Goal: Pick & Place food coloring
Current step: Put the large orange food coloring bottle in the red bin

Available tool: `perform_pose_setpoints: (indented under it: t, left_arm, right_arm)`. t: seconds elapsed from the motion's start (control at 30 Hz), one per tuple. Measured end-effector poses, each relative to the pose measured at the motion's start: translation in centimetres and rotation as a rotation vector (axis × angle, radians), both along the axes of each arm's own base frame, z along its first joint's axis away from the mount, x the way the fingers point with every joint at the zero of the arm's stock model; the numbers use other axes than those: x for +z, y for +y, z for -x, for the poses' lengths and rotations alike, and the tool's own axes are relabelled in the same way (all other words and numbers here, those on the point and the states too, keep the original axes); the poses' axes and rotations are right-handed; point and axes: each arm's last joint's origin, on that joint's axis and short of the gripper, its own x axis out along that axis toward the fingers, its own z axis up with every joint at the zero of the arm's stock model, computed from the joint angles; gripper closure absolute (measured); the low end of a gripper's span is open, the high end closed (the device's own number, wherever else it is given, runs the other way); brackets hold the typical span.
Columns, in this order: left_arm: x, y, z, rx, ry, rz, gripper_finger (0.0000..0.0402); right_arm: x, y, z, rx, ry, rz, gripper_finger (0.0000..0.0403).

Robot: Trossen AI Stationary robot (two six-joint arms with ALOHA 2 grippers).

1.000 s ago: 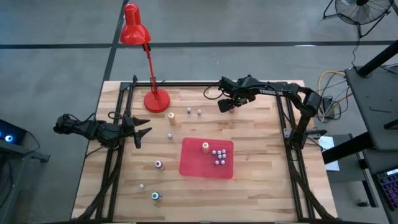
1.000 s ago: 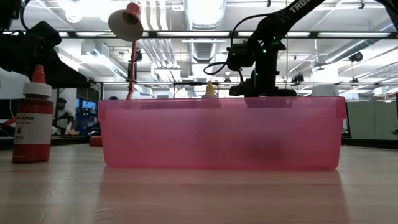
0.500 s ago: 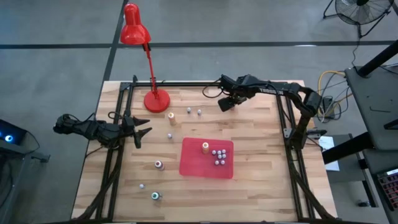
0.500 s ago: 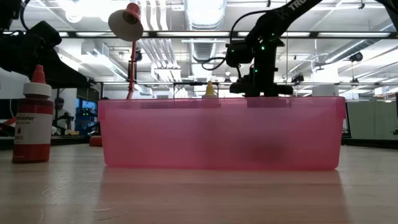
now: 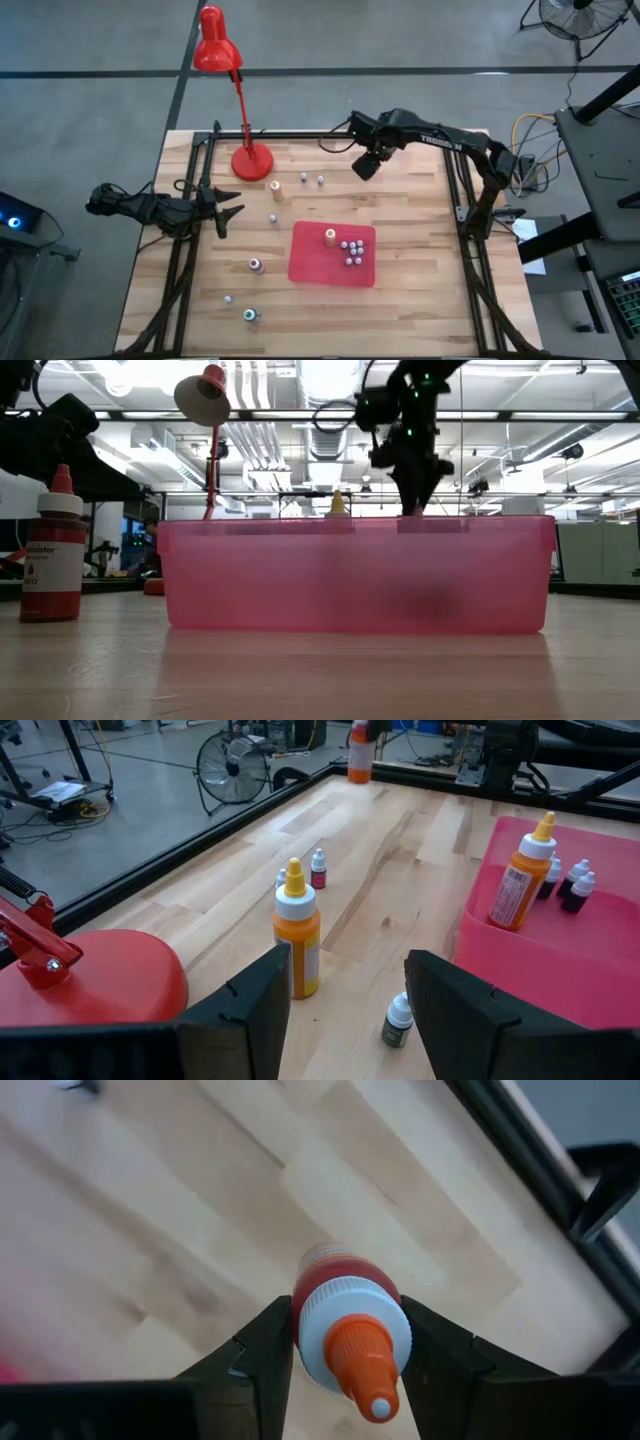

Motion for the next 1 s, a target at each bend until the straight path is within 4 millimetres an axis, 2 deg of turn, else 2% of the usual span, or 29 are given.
perform_pose_setpoints:
  t: [0.27, 0.63, 0.77, 1.0]
  left_arm:
    - [0.0, 0.0, 0.0, 0.000, 0.000, 0.000, 0.0232]
    - [0.0, 0.0, 0.0, 0.000, 0.000, 0.000, 0.0232]
    - [0.0, 0.0, 0.0, 0.000, 0.000, 0.000, 0.0232]
    - [0.0, 0.0, 0.0, 0.000, 0.000, 0.000, 0.0232]
  right_arm:
    - [4.3, 3.3, -0.7, 0.172, -0.008, 0.012, 0.0261]
    - [9.1, 10.3, -1.4, 0.397, -0.042, 0.027, 0.0261]
    - [10.0, 12.9, -1.5, 0.453, -0.064, 0.027, 0.0261]
    - [10.2, 16.8, -1.5, 0.531, -0.080, 0.012, 0.0261]
